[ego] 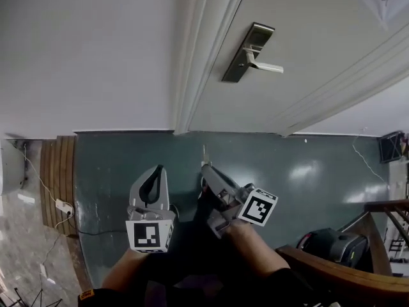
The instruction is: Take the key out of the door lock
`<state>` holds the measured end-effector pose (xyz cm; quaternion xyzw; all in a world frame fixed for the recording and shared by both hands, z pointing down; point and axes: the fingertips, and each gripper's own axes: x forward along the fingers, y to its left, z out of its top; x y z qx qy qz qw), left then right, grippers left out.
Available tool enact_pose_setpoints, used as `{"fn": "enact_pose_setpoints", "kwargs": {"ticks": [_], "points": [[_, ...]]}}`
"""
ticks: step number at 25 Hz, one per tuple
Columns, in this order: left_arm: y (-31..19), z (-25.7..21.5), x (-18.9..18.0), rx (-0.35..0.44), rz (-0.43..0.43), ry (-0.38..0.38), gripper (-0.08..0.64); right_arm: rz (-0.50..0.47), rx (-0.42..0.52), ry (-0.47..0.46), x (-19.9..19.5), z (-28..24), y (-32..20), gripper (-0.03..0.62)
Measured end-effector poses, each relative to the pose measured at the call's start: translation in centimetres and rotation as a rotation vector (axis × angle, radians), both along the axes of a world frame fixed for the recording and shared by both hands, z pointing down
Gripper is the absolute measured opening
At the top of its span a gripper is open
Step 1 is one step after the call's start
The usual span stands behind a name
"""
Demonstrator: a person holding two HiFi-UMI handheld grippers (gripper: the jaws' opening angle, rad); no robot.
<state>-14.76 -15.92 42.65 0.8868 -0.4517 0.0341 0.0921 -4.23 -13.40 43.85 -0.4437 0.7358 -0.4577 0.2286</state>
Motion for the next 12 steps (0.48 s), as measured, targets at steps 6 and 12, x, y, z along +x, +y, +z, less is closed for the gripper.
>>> {"fn": "enact_pose_setpoints", "kwargs": {"ticks": [6, 12], "points": [[3.5, 0.0, -0.7, 0.017, 0.008, 0.035, 0.018, -0.030, -0.008, 0.066, -2.3, -0.3, 4.1, 0.017], [7.4, 0.0, -0.3, 0.024, 0.013, 0.017, 0.018, -0.034, 0.006, 0.078, -2.2, -0.8, 8.2, 0.017]]}}
